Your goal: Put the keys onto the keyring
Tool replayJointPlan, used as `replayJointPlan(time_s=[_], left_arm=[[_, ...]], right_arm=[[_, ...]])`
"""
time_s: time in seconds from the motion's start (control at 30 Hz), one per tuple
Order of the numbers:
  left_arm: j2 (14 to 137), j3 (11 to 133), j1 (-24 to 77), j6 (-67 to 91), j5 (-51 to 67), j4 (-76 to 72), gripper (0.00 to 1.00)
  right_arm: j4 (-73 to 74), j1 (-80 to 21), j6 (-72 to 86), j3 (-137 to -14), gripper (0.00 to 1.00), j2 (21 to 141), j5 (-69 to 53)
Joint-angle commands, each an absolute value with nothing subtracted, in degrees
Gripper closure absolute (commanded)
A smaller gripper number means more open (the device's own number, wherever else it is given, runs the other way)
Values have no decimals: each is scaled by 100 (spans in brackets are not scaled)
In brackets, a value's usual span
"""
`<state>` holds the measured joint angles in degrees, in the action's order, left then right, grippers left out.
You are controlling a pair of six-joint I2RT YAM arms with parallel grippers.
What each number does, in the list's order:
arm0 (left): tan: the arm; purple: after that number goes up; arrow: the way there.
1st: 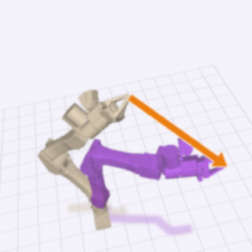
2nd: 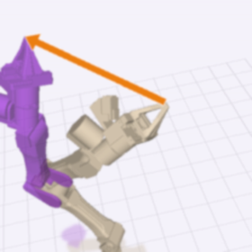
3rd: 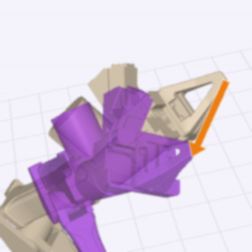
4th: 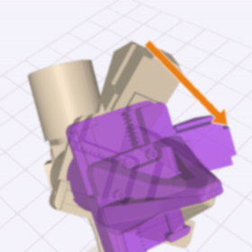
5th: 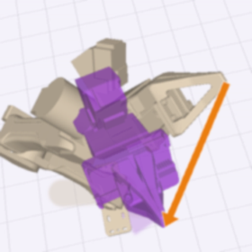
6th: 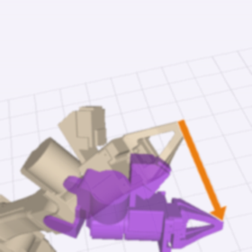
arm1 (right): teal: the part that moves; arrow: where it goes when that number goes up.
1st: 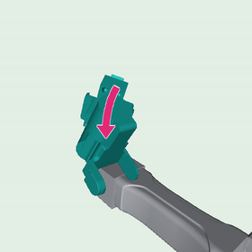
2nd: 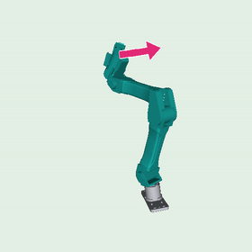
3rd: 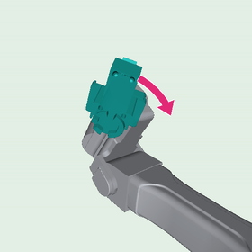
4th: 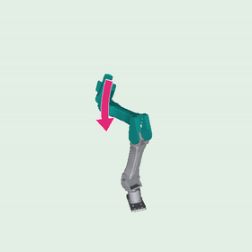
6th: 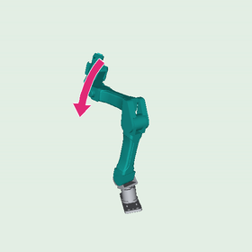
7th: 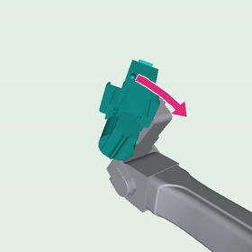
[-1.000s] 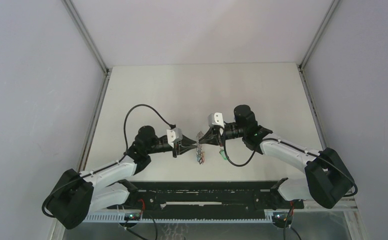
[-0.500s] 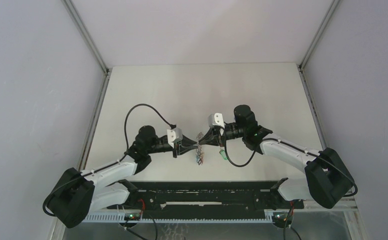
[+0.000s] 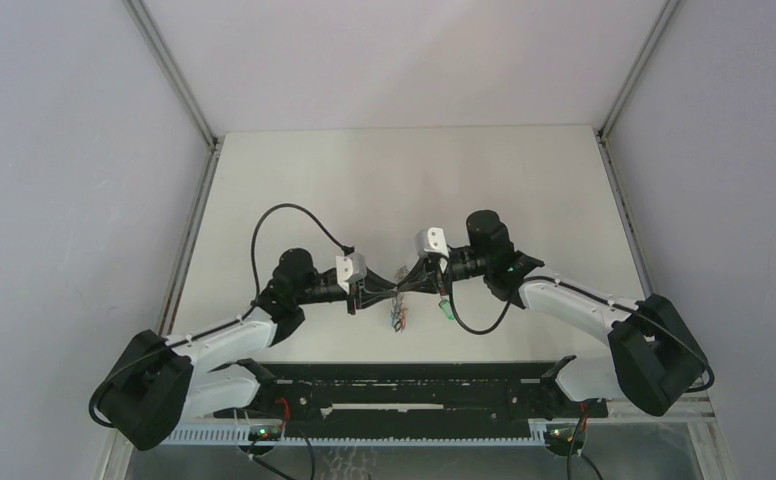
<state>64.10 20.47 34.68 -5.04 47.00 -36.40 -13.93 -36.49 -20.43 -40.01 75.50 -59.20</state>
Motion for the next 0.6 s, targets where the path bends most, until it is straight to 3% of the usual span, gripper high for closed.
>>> replayJointPlan(time_s=[0.0, 0.2, 0.37, 0.57], left_arm=[[6500, 2480, 3439, -427, 4928, -3910, 77], [6508, 2504, 3437, -417, 4974, -3904, 82], [6500, 2503, 3437, -418, 5001, -3903, 99], [6434, 2529, 3437, -433, 4999, -3757, 100]], right_arm=[[-1521, -3683, -2130, -4158, 100, 7576, -6075], [-1492, -3696, -2133, -4192, 100, 7632, -6099], [-1505, -3701, -2127, -4197, 100, 7638, -6083], [-1390, -3701, -2140, -4204, 100, 7585, -5967]])
